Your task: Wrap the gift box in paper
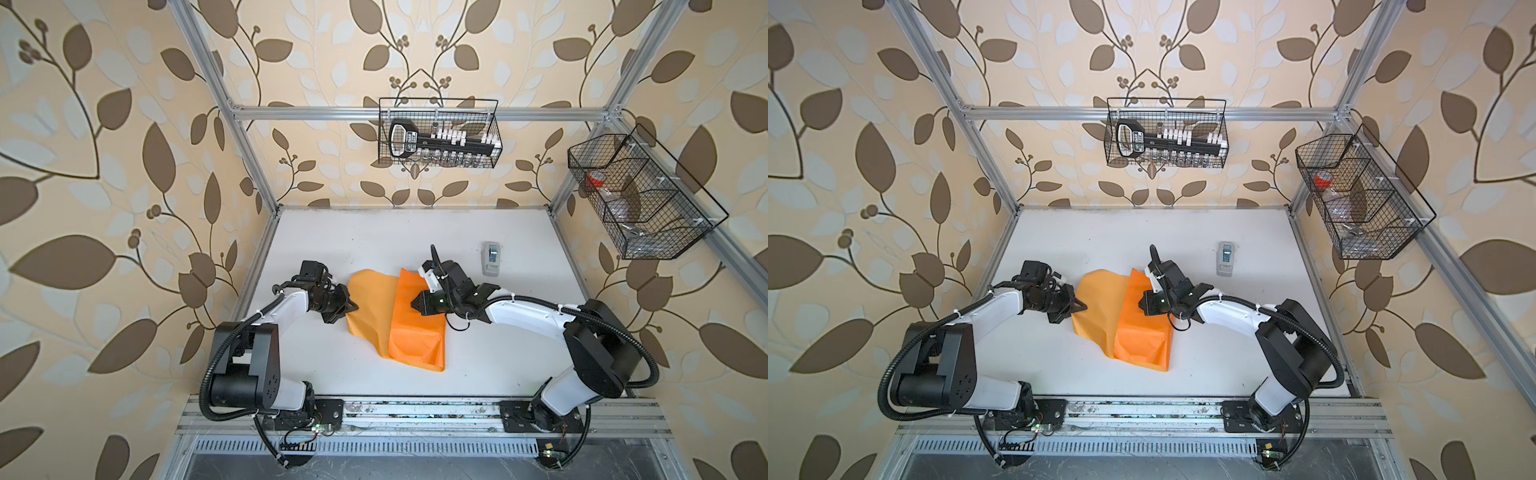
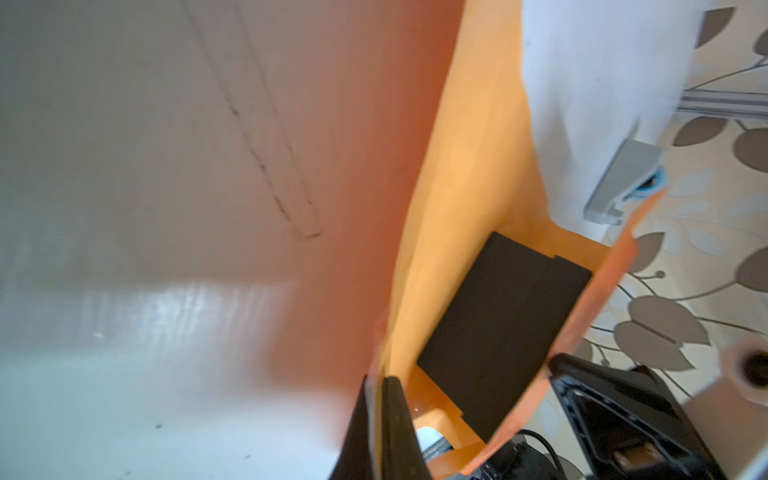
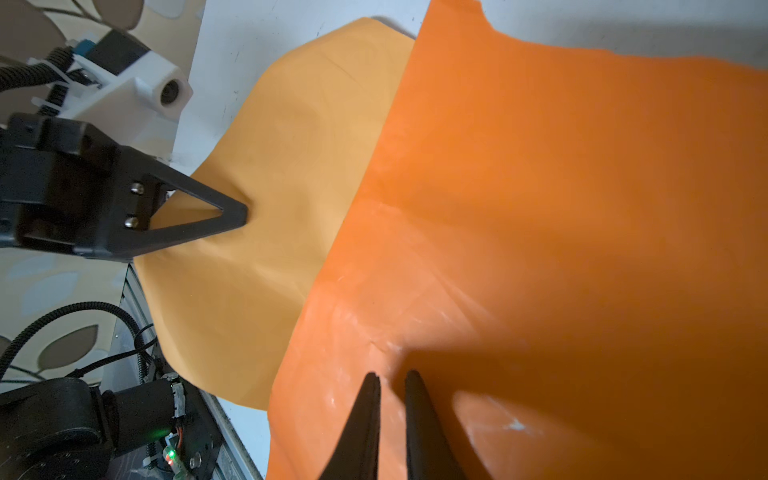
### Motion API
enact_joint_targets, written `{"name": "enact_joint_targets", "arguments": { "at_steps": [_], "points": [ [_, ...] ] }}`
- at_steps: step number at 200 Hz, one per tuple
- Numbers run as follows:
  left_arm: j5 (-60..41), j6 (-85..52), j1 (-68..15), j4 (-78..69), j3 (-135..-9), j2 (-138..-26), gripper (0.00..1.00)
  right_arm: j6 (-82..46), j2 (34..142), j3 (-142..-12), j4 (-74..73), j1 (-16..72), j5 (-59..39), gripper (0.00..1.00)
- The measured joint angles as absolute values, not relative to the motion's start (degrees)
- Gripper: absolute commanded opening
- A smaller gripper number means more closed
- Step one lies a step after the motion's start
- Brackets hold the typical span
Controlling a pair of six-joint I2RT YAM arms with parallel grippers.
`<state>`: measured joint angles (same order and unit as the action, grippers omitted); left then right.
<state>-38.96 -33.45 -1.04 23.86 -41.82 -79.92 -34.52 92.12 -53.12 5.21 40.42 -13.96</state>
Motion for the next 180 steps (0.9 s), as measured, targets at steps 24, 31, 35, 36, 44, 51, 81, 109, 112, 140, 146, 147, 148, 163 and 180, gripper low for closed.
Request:
{"name": "enact_joint_targets", "arguments": {
  "at_steps": [24,31,35,36,44,51,81,109,112,140,146,147,148,163,180],
  "points": [
    [-43.6,-33.4,-1.5,24.0,-41.8,-75.5,0.0,-34.5,92.1,-53.1,5.2,40.4,-14.0,0.16],
    [-44.7,-33.4,-1.9,24.0,-41.9,-74.3,0.0,-34.5,92.1,-53.1,5.2,40.4,-14.0,0.16],
    [-45.1,-33.4,-2.3,24.0,-42.0,-73.7,0.0,-34.5,92.1,-53.1,5.2,40.4,-14.0,0.16],
    [-45.4,-33.4,-2.4,24.1,-42.0,-73.5,0.0,-34.5,92.1,-53.1,5.2,40.4,-14.0,0.16],
    [-46.7,-33.3,-3.4,24.3,-42.3,-72.5,0.0,-34.5,92.1,-53.1,5.1,40.4,-14.0,0.16],
    [-47.7,-33.3,-4.4,24.3,-42.7,-72.1,0.0,-34.5,92.1,-53.1,5.1,40.4,-14.0,0.16],
    [-49.2,-32.6,-9.1,26.0,-46.1,-72.8,0.0,-34.5,92.1,-53.1,5.1,40.4,-14.0,0.16],
    [-49.0,-31.9,-12.6,26.9,-48.9,-74.2,0.0,-34.7,92.1,-53.1,5.1,40.4,-14.0,0.16],
    [-48.9,-31.8,-13.1,27.1,-49.2,-74.4,0.0,-34.7,92.1,-53.1,5.1,40.4,-14.0,0.16],
    [-47.1,-31.5,-16.3,29.2,-52.1,-75.6,0.0,-34.7,92.1,-53.1,5.1,40.4,-14.0,0.16],
    [-46.7,-31.5,-16.9,29.7,-52.8,-76.0,0.0,-34.7,92.1,-53.1,5.1,40.4,-14.0,0.16],
    [-46.6,-31.5,-17.0,29.8,-53.0,-76.0,0.0,-34.7,92.2,-53.1,5.1,40.4,-14.0,0.16],
    [-46.5,-31.5,-17.1,29.9,-53.1,-76.1,0.0,-34.7,92.2,-53.1,5.1,40.4,-14.0,0.16],
    [-45.6,-31.4,-18.8,31.0,-55.0,-77.2,0.0,-34.7,92.2,-53.1,5.1,40.4,-14.0,0.16],
    [-44.2,-31.3,-20.8,32.9,-57.4,-78.9,0.0,-34.7,92.2,-53.1,5.0,40.4,-14.0,0.15]
  ]
}}
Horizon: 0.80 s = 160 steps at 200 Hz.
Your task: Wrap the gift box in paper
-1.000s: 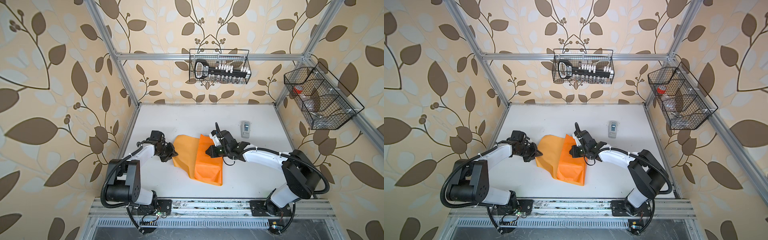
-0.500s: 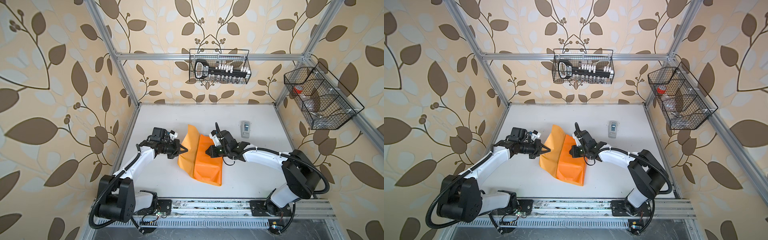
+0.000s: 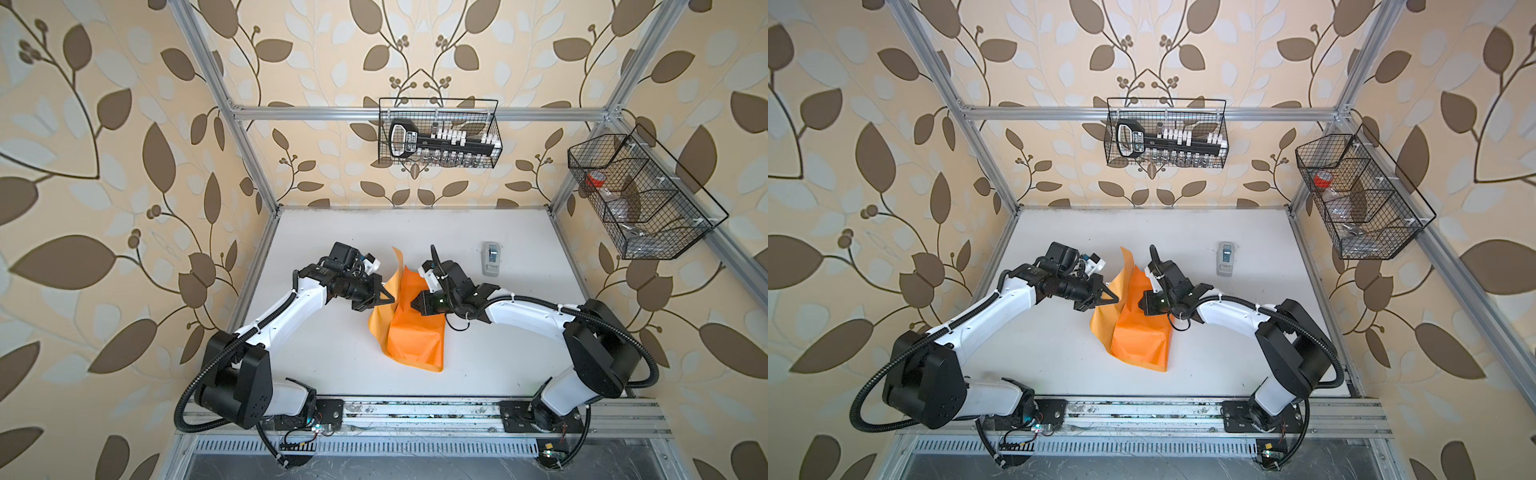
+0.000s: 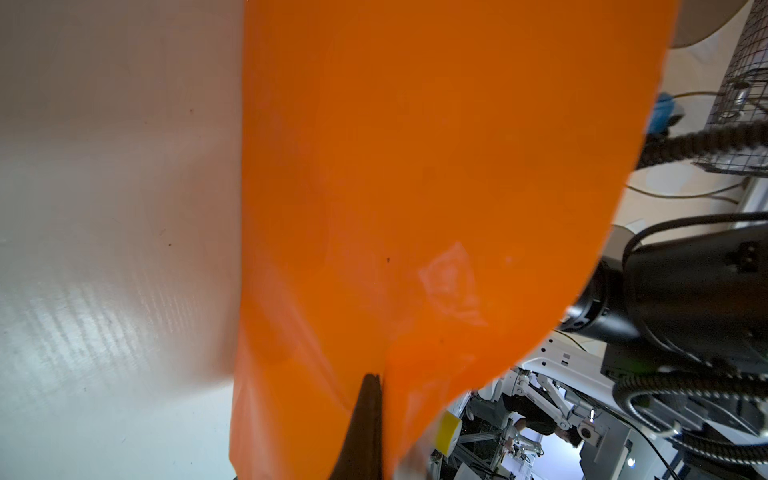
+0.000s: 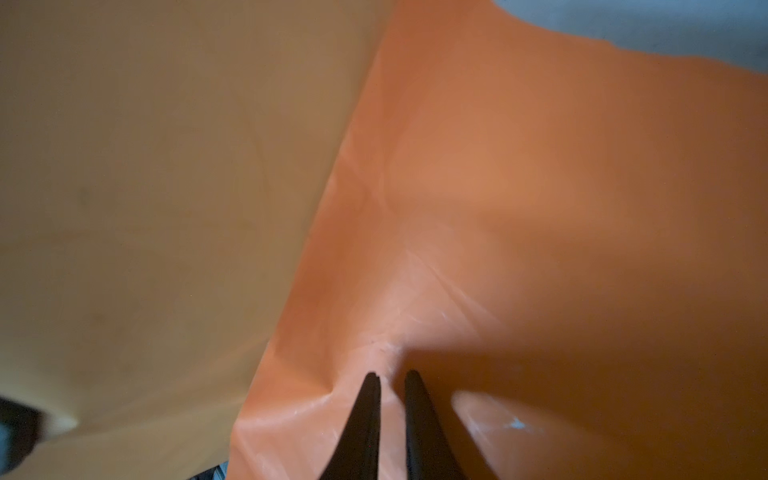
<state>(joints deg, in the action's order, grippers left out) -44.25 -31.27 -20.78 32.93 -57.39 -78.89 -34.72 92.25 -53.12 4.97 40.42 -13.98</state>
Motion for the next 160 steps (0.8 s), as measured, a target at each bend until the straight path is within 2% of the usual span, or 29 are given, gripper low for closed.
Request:
{"name": "enact_joint_targets", "arguments": {
  "at_steps": [37,96,160],
  "points": [
    [-40.4,-30.5,-24.1,36.8,-62.1,-82.1,0.0,-34.7,92.2,-53.1,4.9,40.4,-14.0,0.16],
    [-29.8,-30.4,-24.4,43.3,-63.4,-81.2,0.0,-35.0,92.3,-53.1,4.8,40.4,-14.5,0.17],
    [-28.0,-30.9,-24.4,43.4,-61.9,-80.0,0.0,-36.1,93.1,-54.0,4.7,40.2,-15.6,0.19]
  ]
}}
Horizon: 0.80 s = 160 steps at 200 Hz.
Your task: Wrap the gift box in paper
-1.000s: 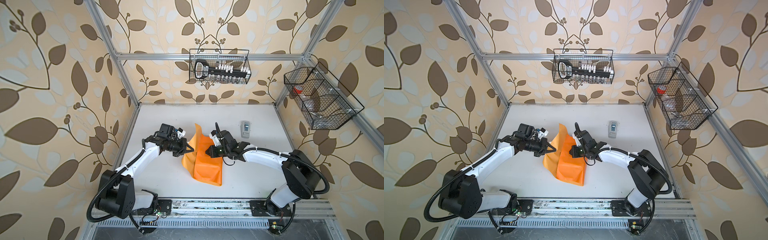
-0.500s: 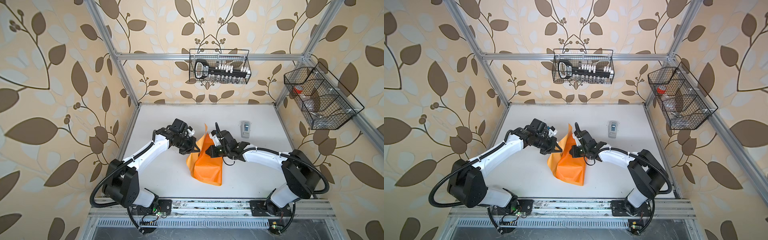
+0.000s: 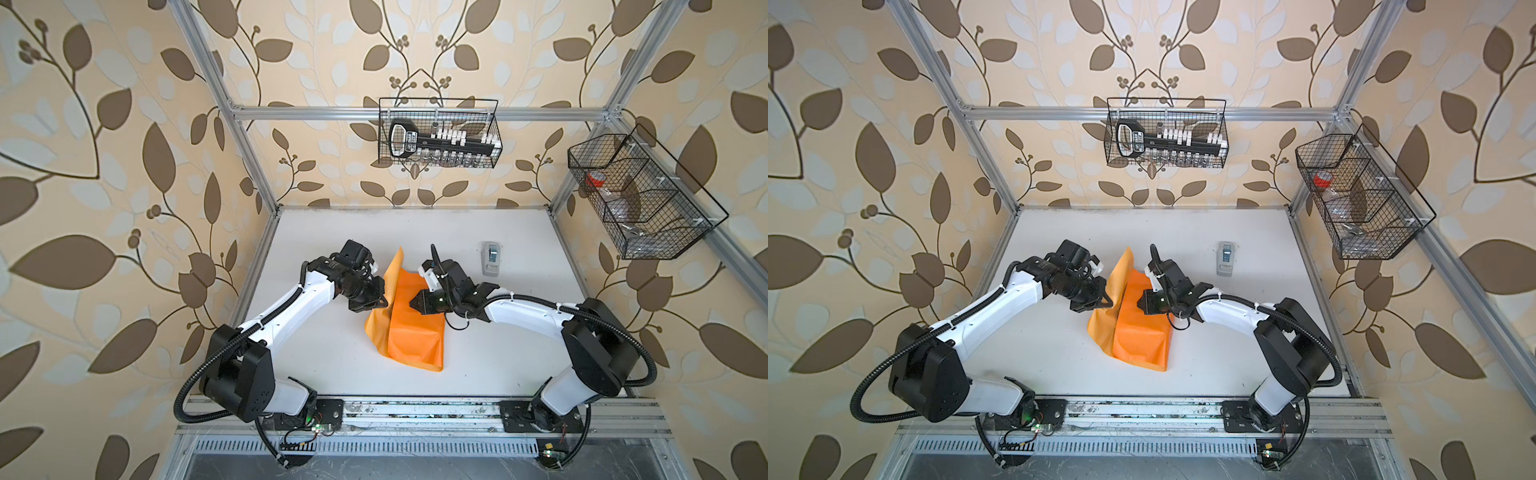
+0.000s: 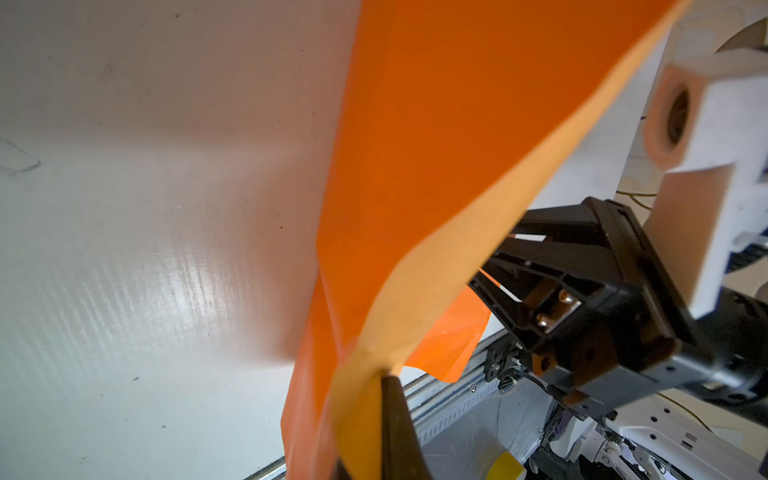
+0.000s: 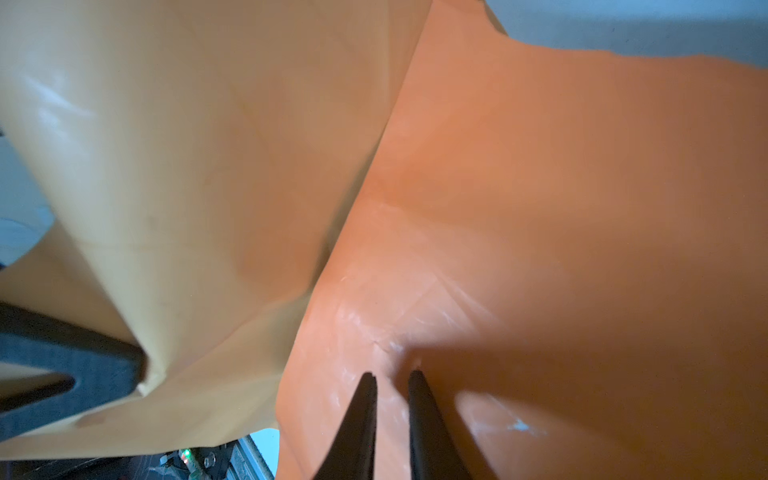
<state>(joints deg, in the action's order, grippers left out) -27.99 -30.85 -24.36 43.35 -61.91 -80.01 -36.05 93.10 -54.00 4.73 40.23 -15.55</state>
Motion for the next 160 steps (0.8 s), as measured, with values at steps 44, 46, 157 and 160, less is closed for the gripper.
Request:
{"name": "enact_joint_targets", "arguments": {
  "at_steps": [44,46,157,160],
  "points": [
    [-28.0,-31.2,-24.4,42.9,-61.8,-79.4,0.0,-36.5,95.3,-56.6,5.2,40.5,-16.1,0.19],
    [-28.0,-31.2,-24.4,42.9,-61.7,-79.4,0.0,-36.5,95.5,-56.8,5.3,40.5,-16.1,0.19],
    [-28.0,-32.3,-24.4,40.6,-60.2,-78.5,0.0,-38.0,101.6,-63.5,4.7,42.1,-17.0,0.19],
    [-28.0,-32.4,-24.4,40.5,-60.1,-78.4,0.0,-38.0,101.7,-63.5,4.6,42.1,-17.0,0.19]
  ]
}}
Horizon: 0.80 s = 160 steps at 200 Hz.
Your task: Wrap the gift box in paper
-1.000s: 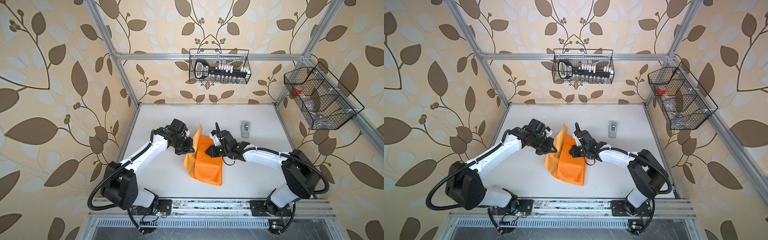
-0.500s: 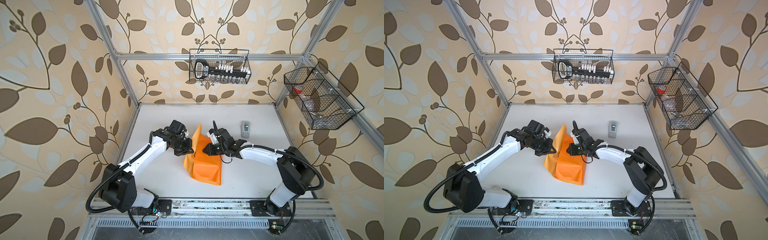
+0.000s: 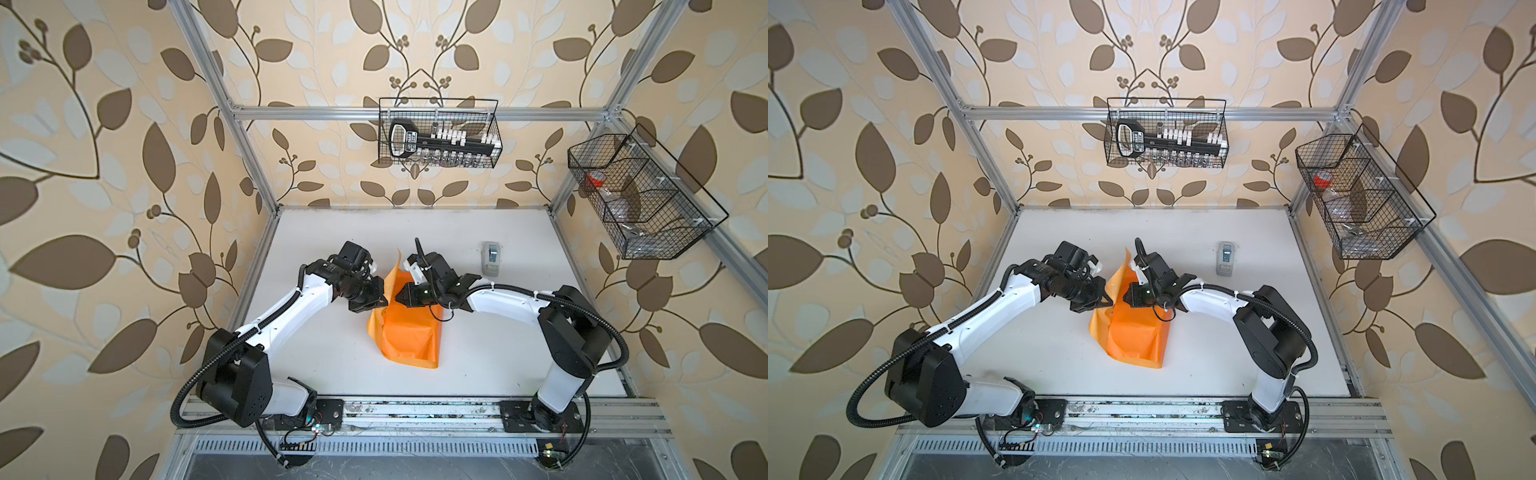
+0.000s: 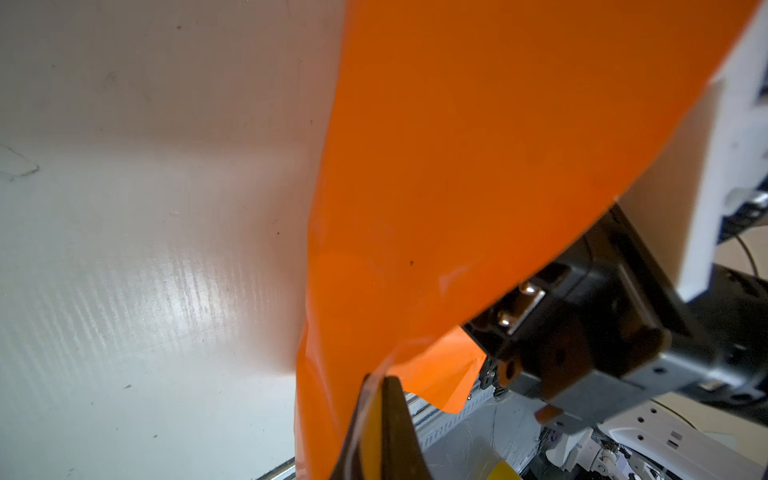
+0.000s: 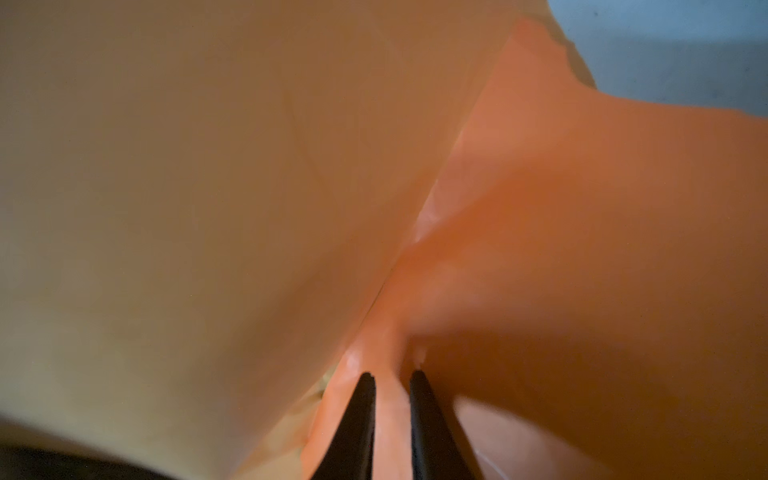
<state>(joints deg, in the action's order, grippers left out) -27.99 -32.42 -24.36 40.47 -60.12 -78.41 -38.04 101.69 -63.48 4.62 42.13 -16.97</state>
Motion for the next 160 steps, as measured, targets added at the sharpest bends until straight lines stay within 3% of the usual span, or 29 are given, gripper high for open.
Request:
{"name": "enact_joint_targets", "arguments": {
  "at_steps": [160],
  "points": [
    [-28.7,-34.1,-24.4,38.6,-59.6,-76.8,0.0,-39.9,101.2,-58.3,-4.9,42.2,-17.0,0.2]
  ]
}}
